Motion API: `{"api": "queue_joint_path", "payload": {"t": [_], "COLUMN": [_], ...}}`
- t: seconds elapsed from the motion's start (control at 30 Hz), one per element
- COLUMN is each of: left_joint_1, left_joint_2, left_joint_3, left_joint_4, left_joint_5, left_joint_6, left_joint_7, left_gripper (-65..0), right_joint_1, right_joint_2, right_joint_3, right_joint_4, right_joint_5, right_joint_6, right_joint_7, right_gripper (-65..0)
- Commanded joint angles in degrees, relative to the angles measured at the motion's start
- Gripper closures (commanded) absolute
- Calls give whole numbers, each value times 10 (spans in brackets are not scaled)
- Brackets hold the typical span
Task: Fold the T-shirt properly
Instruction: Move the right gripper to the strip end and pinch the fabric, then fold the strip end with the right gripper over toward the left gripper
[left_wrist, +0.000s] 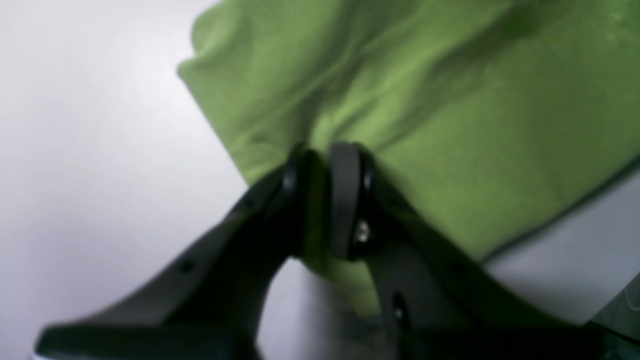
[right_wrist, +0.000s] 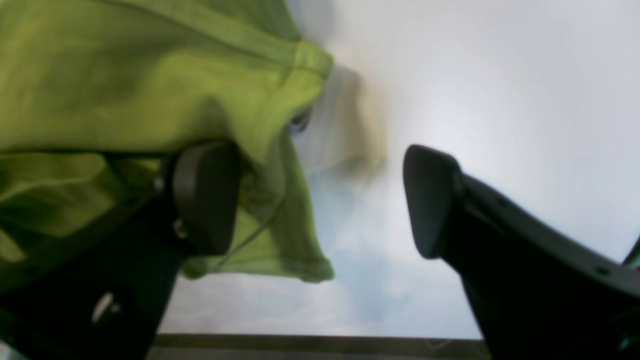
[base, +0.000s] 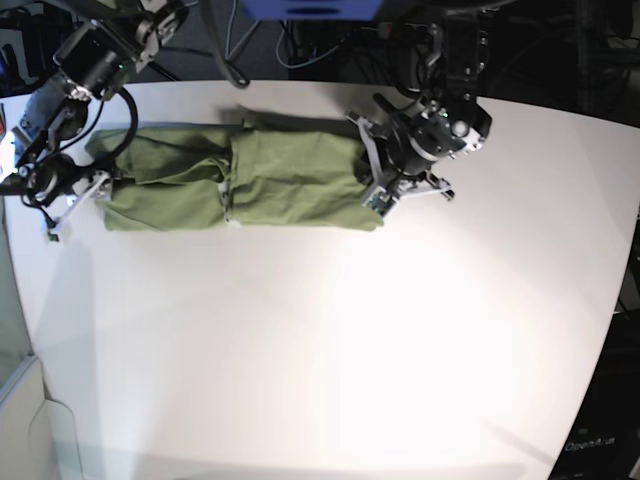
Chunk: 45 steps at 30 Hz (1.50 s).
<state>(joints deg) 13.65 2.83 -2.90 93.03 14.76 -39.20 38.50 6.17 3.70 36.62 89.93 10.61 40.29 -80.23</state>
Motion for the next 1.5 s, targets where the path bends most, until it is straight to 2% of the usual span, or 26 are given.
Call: {"api": "queue_joint_path", "payload": {"t": [0.0,0.23,0.47,0.83,0.9,1.07,1.13,1.37,1.47], "left_joint_1": [14,13,13,12,12,12,8,4,4], "left_joint_2": [-3,-3,-2,-2,-2,-2,-2,-2,-2], "left_joint_3": [0,0,0,0,0,0,0,0,0], "left_joint_4": [-9,-9,-9,-9,-9,-9,-9,-37,-38], "left_joint_5": [37,39,37,37,37,37,37,36,36], "left_joint_6": [-8,-8,-8,-8,-8,-8,-8,-8,-8], "left_joint_7": [69,71,71,71,71,71,71,70,68], "left_gripper": [-78,-78,-78,-78,-78,-78,-78,-78,-78], "right_joint_1": [9,8,6,8,9,9,9,10,7], "right_joint_2": [8,4,-23,-23,-24,-23,-22,-21,-16], "right_joint_3": [-2,-2,-3,-3,-3,-32,-40,-43,-43], "right_joint_4": [9,8,4,-46,-46,-46,-46,-42,-3], "right_joint_5": [3,3,3,3,3,3,3,3,2], "right_joint_6": [-3,-3,-3,-3,-3,-3,-3,-3,-3], "right_joint_7": [2,8,8,34,35,36,36,36,36], "right_gripper": [-506,-506,-506,-495,-437,-94,-23,-12,-13]}}
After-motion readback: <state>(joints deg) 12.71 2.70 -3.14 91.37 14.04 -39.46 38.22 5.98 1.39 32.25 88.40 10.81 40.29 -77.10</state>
